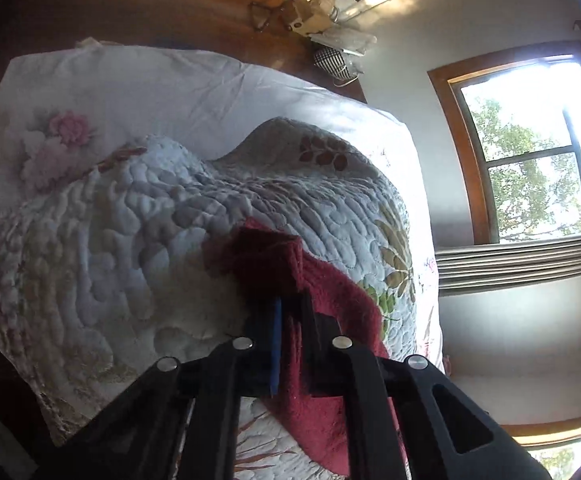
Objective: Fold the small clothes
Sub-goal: 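Fold the held sleeve across the sweater body with the left tool, release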
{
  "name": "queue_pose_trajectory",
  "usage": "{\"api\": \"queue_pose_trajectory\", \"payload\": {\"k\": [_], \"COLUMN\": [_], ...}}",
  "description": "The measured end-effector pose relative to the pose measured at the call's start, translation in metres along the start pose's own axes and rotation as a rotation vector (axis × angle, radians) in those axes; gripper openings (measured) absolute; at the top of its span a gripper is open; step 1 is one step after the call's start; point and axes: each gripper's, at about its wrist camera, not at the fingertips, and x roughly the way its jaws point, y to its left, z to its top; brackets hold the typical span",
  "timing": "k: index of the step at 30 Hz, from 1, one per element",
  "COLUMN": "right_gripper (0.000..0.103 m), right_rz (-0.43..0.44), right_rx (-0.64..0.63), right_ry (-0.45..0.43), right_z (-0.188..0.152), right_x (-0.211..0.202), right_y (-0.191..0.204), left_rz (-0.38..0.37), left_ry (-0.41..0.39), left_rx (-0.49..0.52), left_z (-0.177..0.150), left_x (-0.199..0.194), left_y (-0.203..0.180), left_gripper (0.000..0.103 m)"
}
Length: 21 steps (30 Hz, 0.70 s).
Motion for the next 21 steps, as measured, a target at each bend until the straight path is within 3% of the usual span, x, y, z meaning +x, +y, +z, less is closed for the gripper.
{"api": "queue_pose_trajectory", "payload": {"k": [7,11,15,21], "right_gripper": [0.063,0.063,0.063,0.063], "right_rz": [0.007,0.018,0.028,0.024], "right_rx": [0.001,0.003,0.011,0.050], "right_ry": [-0.001,-0.005,-0.011,-0.045], "right_z": [0.001,0.002,0.001,-0.002], "right_x": [-0.002,-0.003,-0.005,-0.017], "right_y": [-0.004,-0.006,-0.010,-0.027], "left_rz": [-0.177,-0.266,-0.341,-0.369], "left_ry": [-0.037,-0.013,0.061,0.233], "left_rx": [0.290,0.460,0.622,0.882], "left_z": [-0.025,-0.063,-0.122,-0.248], "left_x": [-0.049,-0.060,-0.047,0.005], "left_y": [-0.115,-0.187,-0.256,-0.334], "left_gripper": [0.007,0.007,0.007,0.007]}}
